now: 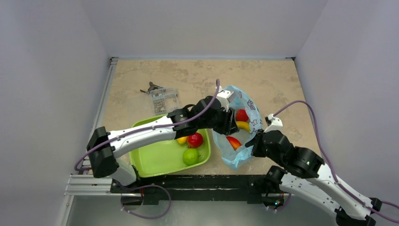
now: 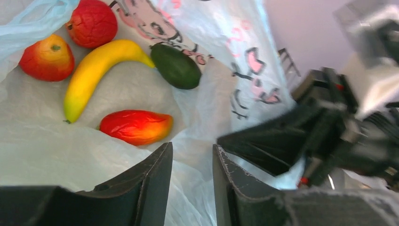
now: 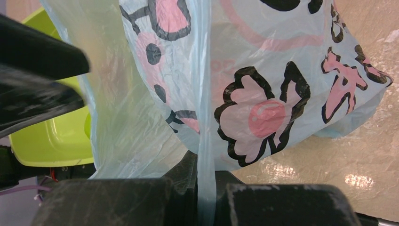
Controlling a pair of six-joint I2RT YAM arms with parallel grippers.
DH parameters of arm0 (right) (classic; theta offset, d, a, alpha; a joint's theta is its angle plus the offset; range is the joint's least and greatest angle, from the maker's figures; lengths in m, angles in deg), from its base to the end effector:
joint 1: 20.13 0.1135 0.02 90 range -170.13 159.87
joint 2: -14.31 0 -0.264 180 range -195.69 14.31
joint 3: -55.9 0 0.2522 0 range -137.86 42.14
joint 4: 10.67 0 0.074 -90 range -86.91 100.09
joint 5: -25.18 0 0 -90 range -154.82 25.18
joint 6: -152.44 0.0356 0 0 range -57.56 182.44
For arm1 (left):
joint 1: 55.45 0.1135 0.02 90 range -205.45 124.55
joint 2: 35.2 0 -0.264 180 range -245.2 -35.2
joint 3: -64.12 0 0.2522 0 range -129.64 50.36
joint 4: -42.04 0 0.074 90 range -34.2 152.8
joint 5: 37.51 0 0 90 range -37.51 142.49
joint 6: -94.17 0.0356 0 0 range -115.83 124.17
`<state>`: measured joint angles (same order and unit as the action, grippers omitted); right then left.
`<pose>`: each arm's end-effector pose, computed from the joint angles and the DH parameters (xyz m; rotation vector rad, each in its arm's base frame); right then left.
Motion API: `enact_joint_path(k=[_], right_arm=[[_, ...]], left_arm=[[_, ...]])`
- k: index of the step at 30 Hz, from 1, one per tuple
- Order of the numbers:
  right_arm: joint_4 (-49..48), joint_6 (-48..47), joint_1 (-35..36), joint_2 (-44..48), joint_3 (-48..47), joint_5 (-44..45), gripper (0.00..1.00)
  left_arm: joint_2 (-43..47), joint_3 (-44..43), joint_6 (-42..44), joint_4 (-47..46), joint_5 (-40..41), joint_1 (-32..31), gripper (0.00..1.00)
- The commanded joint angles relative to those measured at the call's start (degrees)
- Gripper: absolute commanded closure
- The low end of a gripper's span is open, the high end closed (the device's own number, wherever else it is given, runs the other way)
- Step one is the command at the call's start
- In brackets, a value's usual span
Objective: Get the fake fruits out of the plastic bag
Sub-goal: Take out the fake fruit from the plastic bag.
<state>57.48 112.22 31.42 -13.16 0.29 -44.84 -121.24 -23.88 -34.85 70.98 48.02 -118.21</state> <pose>0.0658 0.0633 0.2851 0.1516 2.2762 0.5660 0.1584 -0.3137 0.3358 0.5171 2.1979 -1.1293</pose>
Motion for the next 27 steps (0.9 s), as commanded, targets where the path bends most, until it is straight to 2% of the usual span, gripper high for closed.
enact_joint_path(k=[1,5,12,16,19,22,27], right_arm=[[-2.03,-1.34,0.20,0.26,-0.45,0.48,1.00],[-2.07,-1.31,0.22,0.37,-0.43,0.48,1.00],[-2.24,-1.48,0.22,1.34,-0.43,0.28,1.00],[-2.51,-1.68,0.22,2.04,-0.34,0.12,1.00],[-2.88,-2.38,0.22,2.38,-0.30,-0.50,1.00],[-3.27,-3.06,0.22,2.65,-0.21,-1.38,1.00],[-3.91,-4.20,0.22,2.76,-0.10,-3.11,1.00]], left_arm=[[-5.08,-5.43,-0.68,3.59,8.17,-1.52,0.67],[-9.73,-5.97,3.28,-1.03,15.72,-3.30,0.65],[-17.67,-8.63,2.39,-3.21,26.47,-3.60,0.66],[-20.89,-8.76,3.35,-8.04,30.25,-3.52,0.58],[-22.86,-9.10,2.31,-9.03,35.99,-3.51,0.53],[-24.68,-9.14,2.99,-11.53,40.03,-3.42,0.50],[-29.24,-11.72,7.33,-13.32,45.21,-3.29,0.44]])
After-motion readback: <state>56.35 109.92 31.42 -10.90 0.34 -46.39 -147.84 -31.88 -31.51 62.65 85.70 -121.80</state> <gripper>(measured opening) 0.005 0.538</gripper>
